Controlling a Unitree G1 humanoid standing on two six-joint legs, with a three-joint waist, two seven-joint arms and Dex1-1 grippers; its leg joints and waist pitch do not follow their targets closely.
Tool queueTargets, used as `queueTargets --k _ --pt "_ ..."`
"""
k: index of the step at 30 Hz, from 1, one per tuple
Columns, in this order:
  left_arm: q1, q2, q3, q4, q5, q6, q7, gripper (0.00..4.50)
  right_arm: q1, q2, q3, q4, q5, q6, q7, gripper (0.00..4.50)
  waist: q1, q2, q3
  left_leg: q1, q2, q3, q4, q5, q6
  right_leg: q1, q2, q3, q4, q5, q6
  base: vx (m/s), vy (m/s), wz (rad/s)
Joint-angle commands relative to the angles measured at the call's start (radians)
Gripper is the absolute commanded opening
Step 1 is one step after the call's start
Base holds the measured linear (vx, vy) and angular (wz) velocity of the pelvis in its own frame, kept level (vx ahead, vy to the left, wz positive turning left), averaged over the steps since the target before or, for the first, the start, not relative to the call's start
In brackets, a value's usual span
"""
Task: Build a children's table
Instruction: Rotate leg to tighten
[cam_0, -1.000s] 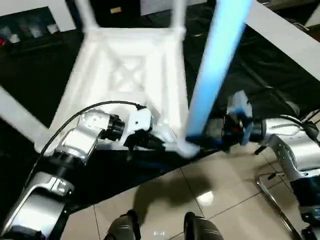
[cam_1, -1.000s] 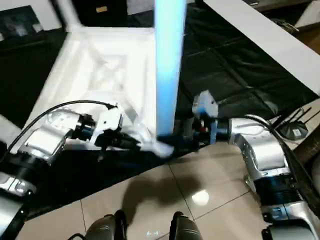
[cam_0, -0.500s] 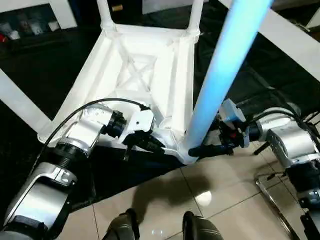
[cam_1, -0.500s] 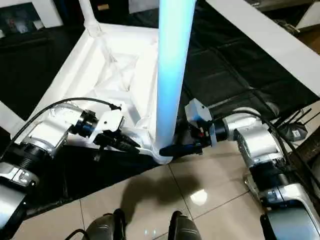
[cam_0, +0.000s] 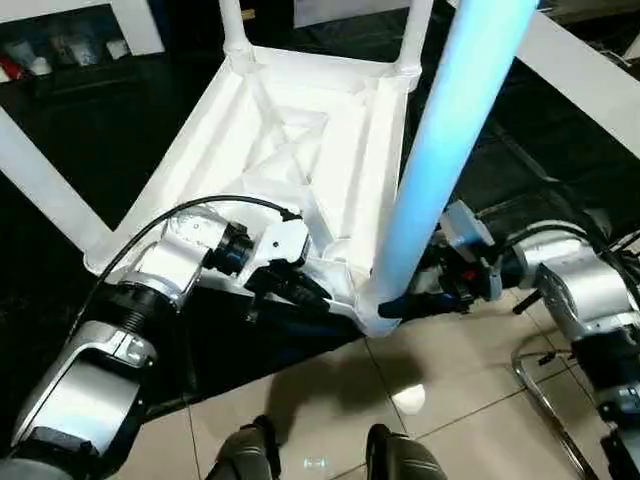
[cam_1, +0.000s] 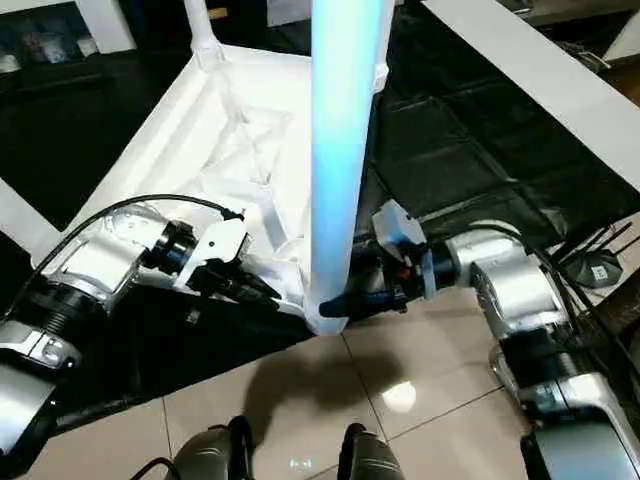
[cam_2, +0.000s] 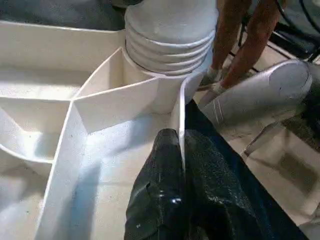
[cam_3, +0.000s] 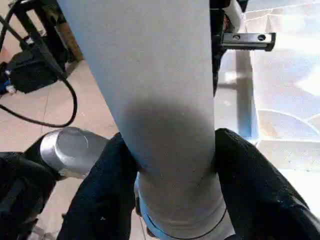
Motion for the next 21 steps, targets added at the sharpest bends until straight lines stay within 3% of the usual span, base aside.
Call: queueTargets --k 1,2,5,7,9,11,12,13,14,15,16,17,18,21 --pt "0.014 -0.047 0.038 -0.030 0.027 0.113 0.211 0.00 0.042 0.070 0.008 -0.039 0.001 0.062 -0.162 2.01 -0.009 -0.011 -0.076 0.033 0.057 -0.012 -0.058 -0.190 0.110 0.052 -0.049 0.038 -0.050 -0.201 -0.300 0.000 0.000 0.00" --pt "0.017 -0.067 0.061 -0.046 0.027 0.154 0.283 0.00 0.053 0.101 -0.002 -0.048 -0.017 0.077 -0.245 2.01 -0.012 -0.008 -0.071 0.032 0.055 -0.013 -0.062 -0.229 0.090 0.048 -0.049 0.038 -0.060 -0.267 -0.286 0.000 0.000 0.00" --pt "0.023 -0.111 0.104 -0.072 0.017 0.226 0.395 0.00 0.060 0.181 -0.030 -0.055 -0.038 0.114 -0.406 2.00 -0.032 -0.016 -0.064 0.029 0.045 -0.027 -0.070 -0.314 0.021 0.047 -0.053 0.033 -0.080 -0.497 -0.206 -0.039 0.004 -0.06" --pt "0.036 -0.167 0.136 -0.106 0.014 0.288 0.498 0.00 0.056 0.284 -0.050 -0.046 -0.065 0.129 -0.566 1.99 -0.050 -0.014 -0.061 0.022 0.043 -0.035 -0.076 -0.343 -0.001 0.046 -0.054 0.029 -0.084 -0.562 -0.173 -0.030 0.006 -0.05" --pt "0.044 -0.192 0.148 -0.123 0.016 0.312 0.544 0.00 0.052 0.325 -0.057 -0.040 -0.077 0.134 -0.631 1.99 -0.071 -0.019 -0.060 0.022 0.039 -0.038 -0.074 -0.372 -0.003 0.039 -0.054 0.028 -0.094 -0.620 -0.133 0.000 0.000 0.00" --pt "0.051 -0.217 0.157 -0.138 0.021 0.333 0.593 0.00 0.038 0.373 -0.072 -0.021 -0.087 0.141 -0.709 1.99 -0.074 -0.016 -0.059 0.030 0.036 -0.038 -0.072 -0.384 0.006 0.032 -0.054 0.028 -0.104 -0.655 -0.116 0.000 0.000 0.00" --pt "0.050 -0.257 0.175 -0.149 0.038 0.351 0.688 0.00 -0.004 0.451 -0.109 0.039 -0.110 0.133 -0.862 1.99 -0.087 -0.014 -0.057 0.029 0.036 -0.038 -0.070 -0.389 0.003 0.025 -0.053 0.029 -0.105 -0.673 -0.113 0.000 0.000 0.00" --pt "0.049 -0.296 0.192 -0.166 0.061 0.373 0.789 0.00 -0.046 0.516 -0.145 0.097 -0.134 0.128 -1.018 1.99 -0.091 -0.013 -0.056 0.024 0.034 -0.042 -0.071 -0.392 -0.004 0.029 -0.053 0.024 -0.105 -0.689 -0.107 0.000 0.000 0.00" --pt "0.048 -0.297 0.193 -0.166 0.061 0.373 0.793 0.00 -0.048 0.518 -0.146 0.100 -0.135 0.128 -1.023 1.99 -0.099 -0.016 -0.059 0.009 0.031 -0.049 -0.076 -0.380 -0.018 0.041 -0.052 0.017 -0.098 -0.690 -0.090 -0.027 0.016 -0.22" --pt "0.047 -0.324 0.201 -0.174 0.082 0.382 0.864 0.00 -0.082 0.557 -0.166 0.148 -0.156 0.109 -1.124 1.99 -0.103 -0.014 -0.068 0.015 0.032 -0.049 -0.075 -0.364 -0.015 0.038 -0.049 0.019 -0.099 -0.643 -0.087 -0.027 0.016 -0.22" --pt "0.047 -0.328 0.201 -0.175 0.086 0.385 0.873 0.00 -0.088 0.563 -0.167 0.156 -0.161 0.102 -1.137 1.99 -0.105 -0.011 -0.066 0.017 0.033 -0.047 -0.074 -0.362 -0.010 0.033 -0.048 0.021 -0.098 -0.612 -0.097 0.000 0.000 0.00" --pt "0.049 -0.339 0.202 -0.184 0.096 0.394 0.905 0.00 -0.098 0.579 -0.173 0.169 -0.181 0.076 -1.171 2.55 -0.106 -0.011 -0.071 0.021 0.034 -0.041 -0.072 -0.351 0.007 0.032 -0.045 0.023 -0.100 -0.540 -0.117 0.000 0.000 0.00" --pt "0.049 -0.342 0.201 -0.189 0.101 0.396 0.920 0.00 -0.104 0.592 -0.184 0.180 -0.186 0.060 -1.193 2.69 -0.108 -0.010 -0.070 0.019 0.035 -0.038 -0.072 -0.345 0.014 0.031 -0.043 0.024 -0.096 -0.502 -0.128 0.000 0.000 0.00" --pt "0.058 -0.331 0.186 -0.204 0.110 0.389 0.908 0.00 -0.102 0.593 -0.186 0.180 -0.197 0.042 -1.196 2.88 -0.104 -0.010 -0.079 0.020 0.035 -0.026 -0.065 -0.277 0.065 0.039 -0.037 0.029 -0.081 -0.313 -0.184 0.000 0.000 0.00"
